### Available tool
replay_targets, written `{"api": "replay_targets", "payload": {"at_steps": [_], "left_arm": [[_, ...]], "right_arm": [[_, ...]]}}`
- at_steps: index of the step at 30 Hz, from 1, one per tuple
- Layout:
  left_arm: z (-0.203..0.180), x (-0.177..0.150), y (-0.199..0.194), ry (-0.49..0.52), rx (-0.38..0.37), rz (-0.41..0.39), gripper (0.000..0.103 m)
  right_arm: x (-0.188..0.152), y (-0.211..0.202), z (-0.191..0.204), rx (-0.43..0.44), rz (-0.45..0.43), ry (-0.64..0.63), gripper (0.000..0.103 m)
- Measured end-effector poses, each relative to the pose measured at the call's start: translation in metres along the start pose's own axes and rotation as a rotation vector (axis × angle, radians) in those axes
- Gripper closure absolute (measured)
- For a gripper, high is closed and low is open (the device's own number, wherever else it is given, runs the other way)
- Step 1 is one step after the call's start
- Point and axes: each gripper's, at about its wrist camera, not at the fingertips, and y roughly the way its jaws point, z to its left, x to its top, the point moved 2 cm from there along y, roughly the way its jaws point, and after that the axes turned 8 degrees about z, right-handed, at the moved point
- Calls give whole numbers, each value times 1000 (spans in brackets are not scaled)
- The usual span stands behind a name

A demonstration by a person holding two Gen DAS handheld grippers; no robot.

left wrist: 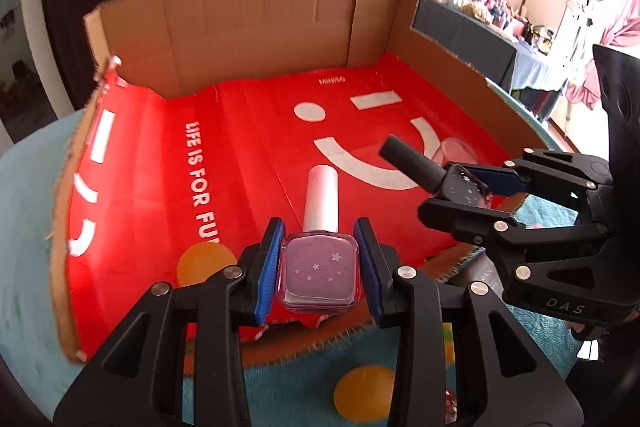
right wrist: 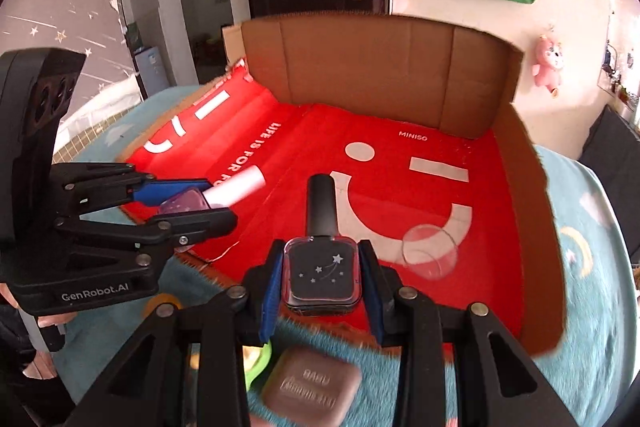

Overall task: Organize rigid objects
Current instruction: 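Carry both nail polish bottles into the red-lined box with both tools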

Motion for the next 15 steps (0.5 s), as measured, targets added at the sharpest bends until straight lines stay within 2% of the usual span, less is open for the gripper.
{"api": "replay_targets", "payload": {"at_steps": [5,15], "left_arm": [[5,6,15,-1,1,33,69],[7,10,32,14,13,72,69]], "right_arm": [[10,19,-4,29,58,-10,66],[18,41,-4,32,132,-42,65]]}}
